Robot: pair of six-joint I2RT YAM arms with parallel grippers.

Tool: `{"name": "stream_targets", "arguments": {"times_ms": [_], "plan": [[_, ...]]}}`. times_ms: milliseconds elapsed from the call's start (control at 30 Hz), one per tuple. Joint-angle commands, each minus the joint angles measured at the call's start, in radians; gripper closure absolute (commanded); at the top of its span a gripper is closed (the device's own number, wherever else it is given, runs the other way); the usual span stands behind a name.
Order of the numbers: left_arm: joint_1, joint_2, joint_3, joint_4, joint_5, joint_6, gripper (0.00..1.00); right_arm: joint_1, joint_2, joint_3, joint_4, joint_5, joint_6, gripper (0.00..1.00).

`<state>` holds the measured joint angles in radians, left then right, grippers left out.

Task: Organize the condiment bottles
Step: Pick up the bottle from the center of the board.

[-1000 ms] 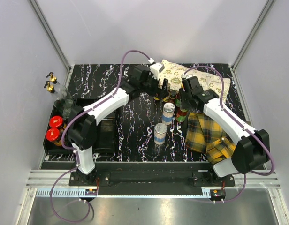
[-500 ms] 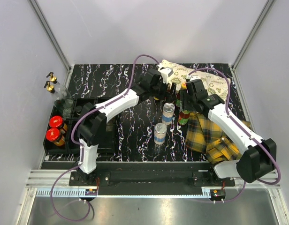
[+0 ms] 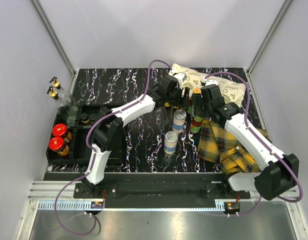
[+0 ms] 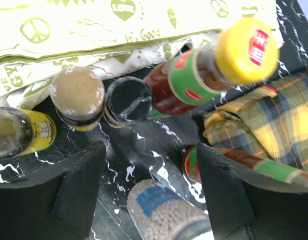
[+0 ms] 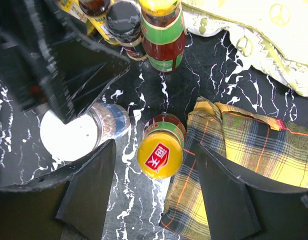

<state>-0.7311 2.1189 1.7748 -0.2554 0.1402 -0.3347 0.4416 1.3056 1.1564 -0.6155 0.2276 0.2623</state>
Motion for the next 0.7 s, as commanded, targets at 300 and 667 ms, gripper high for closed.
{"name": "stream_targets", "arguments": {"times_ms": [300,667], "plan": [[-0.027,0.064,0.058,0.103,-0.164,-0.018,0.35,0.006,-0.118,-0.032,0.023,0.045,0.028,0.27],[-0.047,0.096,0.080,0.179,-0.235,-0.009,0.36,0.006,-0.147,-0.066,0.013,0.061,0.023,0.27]]}}
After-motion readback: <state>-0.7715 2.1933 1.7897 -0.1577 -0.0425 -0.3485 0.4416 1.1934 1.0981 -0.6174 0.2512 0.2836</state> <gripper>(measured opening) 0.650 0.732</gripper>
